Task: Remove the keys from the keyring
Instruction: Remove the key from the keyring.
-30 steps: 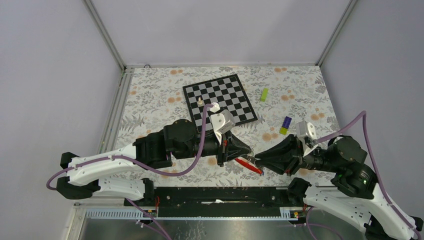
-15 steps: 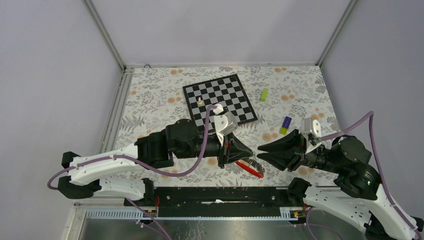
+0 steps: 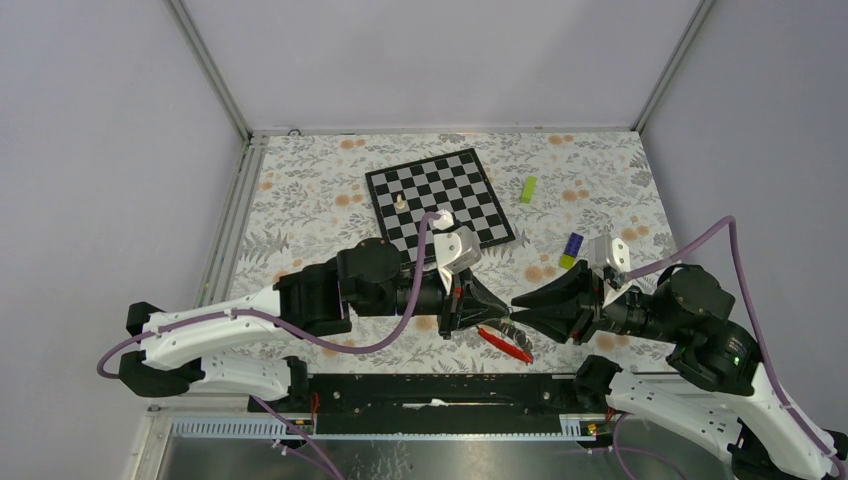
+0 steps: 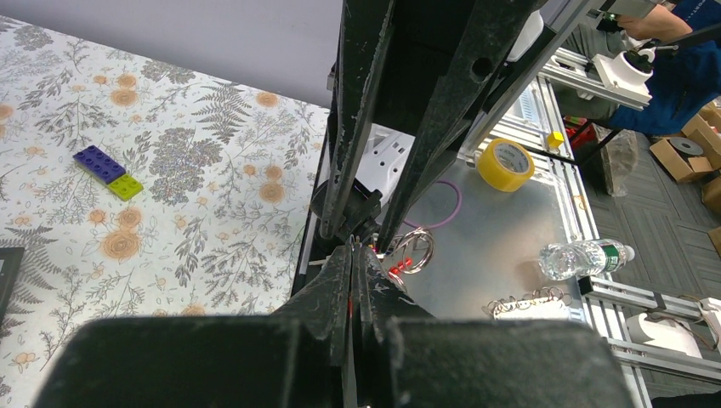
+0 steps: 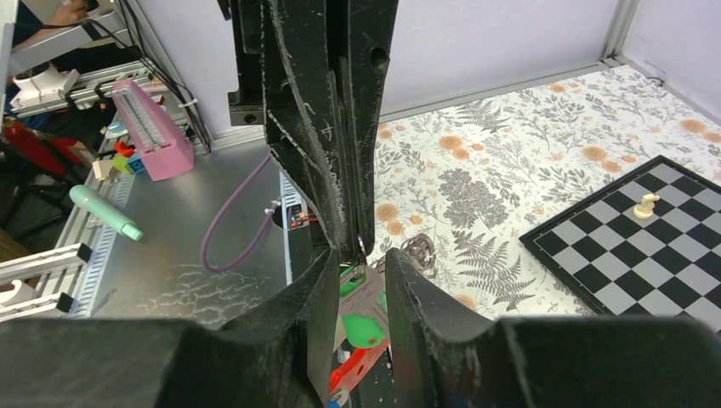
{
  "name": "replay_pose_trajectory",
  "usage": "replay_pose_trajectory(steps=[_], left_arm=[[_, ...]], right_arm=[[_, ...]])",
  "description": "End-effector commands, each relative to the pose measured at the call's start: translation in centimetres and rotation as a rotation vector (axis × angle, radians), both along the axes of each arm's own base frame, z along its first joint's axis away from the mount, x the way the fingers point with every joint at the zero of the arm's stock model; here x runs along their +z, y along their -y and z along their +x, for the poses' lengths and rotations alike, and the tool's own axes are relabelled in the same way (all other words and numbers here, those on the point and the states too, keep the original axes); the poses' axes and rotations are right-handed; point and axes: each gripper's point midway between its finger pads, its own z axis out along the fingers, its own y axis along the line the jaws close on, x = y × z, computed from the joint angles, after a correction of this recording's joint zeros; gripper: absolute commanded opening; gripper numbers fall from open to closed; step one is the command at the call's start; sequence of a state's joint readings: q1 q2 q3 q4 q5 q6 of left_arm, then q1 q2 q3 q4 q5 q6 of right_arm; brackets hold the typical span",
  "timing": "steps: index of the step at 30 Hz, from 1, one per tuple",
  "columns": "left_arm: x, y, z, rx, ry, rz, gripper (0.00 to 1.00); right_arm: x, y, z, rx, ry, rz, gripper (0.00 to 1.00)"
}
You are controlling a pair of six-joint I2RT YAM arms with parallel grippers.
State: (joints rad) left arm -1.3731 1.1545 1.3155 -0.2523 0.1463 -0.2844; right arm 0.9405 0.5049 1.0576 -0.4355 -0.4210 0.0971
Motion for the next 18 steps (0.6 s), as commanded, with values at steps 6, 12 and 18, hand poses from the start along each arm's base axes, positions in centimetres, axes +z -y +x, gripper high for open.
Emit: replay_pose_trajectory(steps=[6,12,18], left_arm=[[4.22,-0.34,-0.14,-0.008,0.032,-0.118,0.0],[4.07,-0.25,-0.15,-0.009,0.029,-0.114,0.0],[4.14,-0.3,-0.1,-0.006,0.031,-0.119,0.0]], right_arm=[[0.94,-0.33,-0.83,0.055,0.012,0.021,0.31],[0.78,-0.52,-0.82,0.061,0.007,0.02,0.21],[1.02,-0.43,-0.79,0.055,0.012,0.033,0.0]])
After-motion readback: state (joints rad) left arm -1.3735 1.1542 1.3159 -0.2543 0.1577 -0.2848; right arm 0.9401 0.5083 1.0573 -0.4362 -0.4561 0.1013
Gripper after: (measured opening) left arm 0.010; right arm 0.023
